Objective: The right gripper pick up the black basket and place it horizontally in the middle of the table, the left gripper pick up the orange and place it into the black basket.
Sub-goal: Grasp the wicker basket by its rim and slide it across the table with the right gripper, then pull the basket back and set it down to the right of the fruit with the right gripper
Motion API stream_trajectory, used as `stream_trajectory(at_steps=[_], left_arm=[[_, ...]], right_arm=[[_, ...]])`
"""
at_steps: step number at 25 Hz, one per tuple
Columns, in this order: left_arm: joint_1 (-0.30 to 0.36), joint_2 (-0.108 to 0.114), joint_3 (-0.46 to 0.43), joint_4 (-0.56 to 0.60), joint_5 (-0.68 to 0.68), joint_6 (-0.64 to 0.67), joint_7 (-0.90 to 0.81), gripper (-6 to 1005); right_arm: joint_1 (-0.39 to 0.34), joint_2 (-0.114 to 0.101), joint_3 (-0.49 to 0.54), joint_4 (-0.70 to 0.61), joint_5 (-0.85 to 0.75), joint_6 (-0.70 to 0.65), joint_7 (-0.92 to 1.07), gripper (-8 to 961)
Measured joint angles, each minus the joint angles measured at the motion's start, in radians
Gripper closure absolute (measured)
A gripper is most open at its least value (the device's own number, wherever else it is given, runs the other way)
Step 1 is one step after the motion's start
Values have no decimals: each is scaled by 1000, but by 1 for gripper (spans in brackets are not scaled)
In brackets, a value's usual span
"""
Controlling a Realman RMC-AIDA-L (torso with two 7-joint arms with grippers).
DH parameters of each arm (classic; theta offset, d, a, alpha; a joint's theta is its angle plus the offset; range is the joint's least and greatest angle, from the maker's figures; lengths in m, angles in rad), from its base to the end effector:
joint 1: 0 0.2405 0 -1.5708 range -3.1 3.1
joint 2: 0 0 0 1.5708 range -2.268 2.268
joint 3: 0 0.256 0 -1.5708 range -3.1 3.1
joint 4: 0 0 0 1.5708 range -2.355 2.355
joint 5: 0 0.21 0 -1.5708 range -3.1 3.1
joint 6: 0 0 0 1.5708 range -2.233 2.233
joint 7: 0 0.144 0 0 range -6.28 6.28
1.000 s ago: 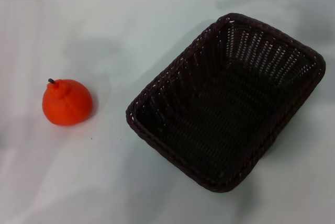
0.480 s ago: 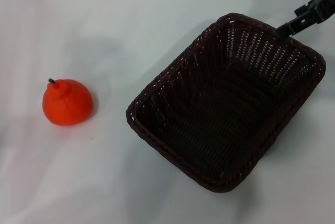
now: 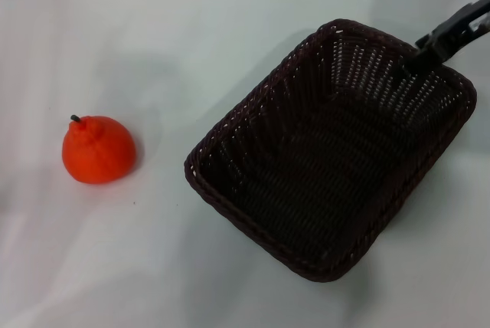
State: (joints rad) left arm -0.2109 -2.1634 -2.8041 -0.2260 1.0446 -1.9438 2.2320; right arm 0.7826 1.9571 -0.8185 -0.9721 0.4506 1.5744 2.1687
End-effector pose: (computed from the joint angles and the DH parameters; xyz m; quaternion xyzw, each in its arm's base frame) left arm -0.3211 0.2148 0.0674 -0.5513 -0.1782 -0.6303 0.5167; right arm 0.2404 0.4024 0.0801 0.3586 0.9055 0.1897 0.1247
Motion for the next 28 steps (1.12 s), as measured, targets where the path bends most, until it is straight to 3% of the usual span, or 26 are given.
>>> stream_trajectory(at_steps=[5,10,13,20,28], left_arm=[[-6,-1,-1,1,0,9,0,66],[-13,-1,0,1,0,9,0,66],[-14,-1,1,1,0,11,0,66],[-22,-2,4,1,0,13,0,68],[-28,-3,6,0,0,13,0,68]], right_arm=[[2,20,-18,23,-12,-7,-59,139],[2,20,-13,23,-16,-11,-64,335],[1,16,-12,24,-13,-10,-61,577],[2,13,19,49,-9,-5,-41,681],[-5,-5,175,61,92,94,-28,746]])
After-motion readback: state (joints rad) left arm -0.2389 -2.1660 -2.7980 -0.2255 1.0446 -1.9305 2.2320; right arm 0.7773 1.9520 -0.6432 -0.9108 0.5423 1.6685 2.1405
